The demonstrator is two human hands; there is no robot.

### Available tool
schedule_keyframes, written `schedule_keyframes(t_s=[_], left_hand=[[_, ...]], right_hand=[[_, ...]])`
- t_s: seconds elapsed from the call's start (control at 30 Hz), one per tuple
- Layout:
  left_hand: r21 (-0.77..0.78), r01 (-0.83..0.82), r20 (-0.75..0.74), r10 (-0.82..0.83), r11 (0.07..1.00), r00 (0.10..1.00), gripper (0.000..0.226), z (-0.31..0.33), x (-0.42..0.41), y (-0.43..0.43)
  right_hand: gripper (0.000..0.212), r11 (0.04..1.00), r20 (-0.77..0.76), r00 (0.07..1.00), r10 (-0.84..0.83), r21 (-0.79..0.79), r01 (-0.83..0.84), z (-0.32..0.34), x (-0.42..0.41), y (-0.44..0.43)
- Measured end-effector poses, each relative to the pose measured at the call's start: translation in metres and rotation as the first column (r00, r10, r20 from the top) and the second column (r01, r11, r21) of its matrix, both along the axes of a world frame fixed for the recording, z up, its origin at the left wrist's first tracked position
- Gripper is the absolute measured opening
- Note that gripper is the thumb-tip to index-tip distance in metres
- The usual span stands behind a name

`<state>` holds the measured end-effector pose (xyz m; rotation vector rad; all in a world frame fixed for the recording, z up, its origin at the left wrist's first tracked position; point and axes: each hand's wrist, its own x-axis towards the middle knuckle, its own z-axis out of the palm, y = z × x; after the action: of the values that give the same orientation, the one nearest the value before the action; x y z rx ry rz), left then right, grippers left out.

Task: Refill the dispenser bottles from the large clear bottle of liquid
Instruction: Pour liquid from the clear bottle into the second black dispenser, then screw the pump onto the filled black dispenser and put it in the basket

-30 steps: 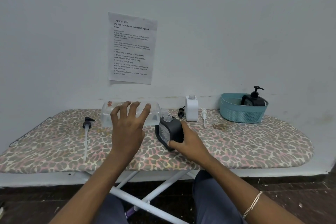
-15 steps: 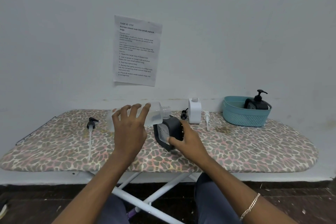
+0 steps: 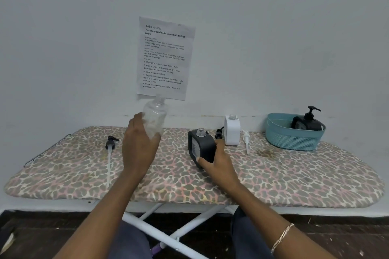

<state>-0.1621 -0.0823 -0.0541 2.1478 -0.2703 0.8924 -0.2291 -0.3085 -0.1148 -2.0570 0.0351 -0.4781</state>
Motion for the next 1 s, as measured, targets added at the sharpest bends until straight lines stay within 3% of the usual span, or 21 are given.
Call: schedule_keyframes(t_s=[0.3,0.77,0.93,1.0], left_hand=[[-0.151,-0.009,-0.129,-0.01,0.988,0.992,0.07,-0.017,0.044,0.003],[-0.213,-0.01,-0.141,-0.02,0.977,0.99,0.075,-0.041,0.064,0.003],[-0.26,0.024,-0.153,-0.066,0.965,0.986,0.098,-0.041,0.057,0.004],[-0.259,0.02,-0.142,-0.058,0.966,0.988,0.111,-0.037,0.05,0.004]], right_hand=[[0.055,0.997,-0.016,0.999,-0.047,0.061,0.048,-0.003,0.042,0.012],[0.054,0.998,0.006,0.998,-0.067,0.011,0.067,-0.009,0.055,0.005],[0.063,0.999,-0.027,0.998,-0.048,-0.005,0.048,0.004,0.051,0.0],[0.07,0.994,0.04,0.994,-0.101,-0.025,0.102,0.016,0.047,-0.005]])
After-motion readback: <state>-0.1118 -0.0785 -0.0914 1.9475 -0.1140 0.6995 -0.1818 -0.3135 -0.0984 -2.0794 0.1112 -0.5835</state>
